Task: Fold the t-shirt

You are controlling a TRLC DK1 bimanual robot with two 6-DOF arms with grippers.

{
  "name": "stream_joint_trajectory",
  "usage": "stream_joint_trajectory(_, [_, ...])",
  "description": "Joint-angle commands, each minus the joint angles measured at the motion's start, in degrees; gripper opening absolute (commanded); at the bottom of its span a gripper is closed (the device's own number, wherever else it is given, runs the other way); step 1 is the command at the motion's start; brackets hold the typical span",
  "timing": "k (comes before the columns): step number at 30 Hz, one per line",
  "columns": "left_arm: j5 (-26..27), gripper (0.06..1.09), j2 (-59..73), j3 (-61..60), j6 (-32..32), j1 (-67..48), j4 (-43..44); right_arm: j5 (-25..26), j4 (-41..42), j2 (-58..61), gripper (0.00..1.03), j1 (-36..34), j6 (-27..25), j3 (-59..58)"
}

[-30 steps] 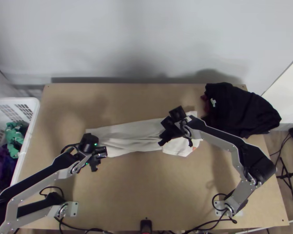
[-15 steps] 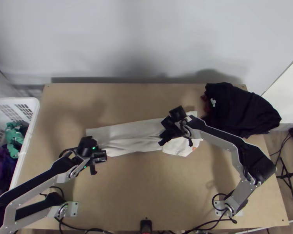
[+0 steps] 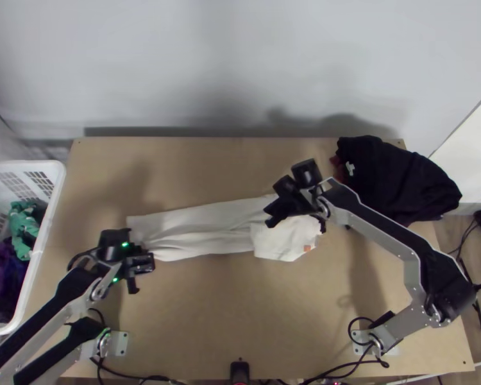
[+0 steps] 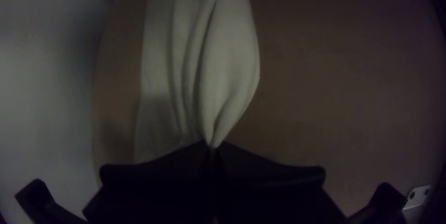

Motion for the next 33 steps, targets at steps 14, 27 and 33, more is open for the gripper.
stream_joint_trajectory(14, [3.7,0.09,5.7,19.2,0.4,-15.6,-2.0,-0.6,-5.1,-9.7,0.03,-6.4,1.3,-4.9])
stream_joint_trajectory(27, [3.7,0.09,27.3,39.3,8.7,-26.3,3.6,-1.4,-10.8,-22.0,0.03,-14.7,3.8,-6.8])
stream_joint_trajectory(33, [4.0,0.09,38.4,49.4,12.9,-31.9,4.0,-2.6,-12.5,-26.4,0.03,-18.0,4.1,-8.4])
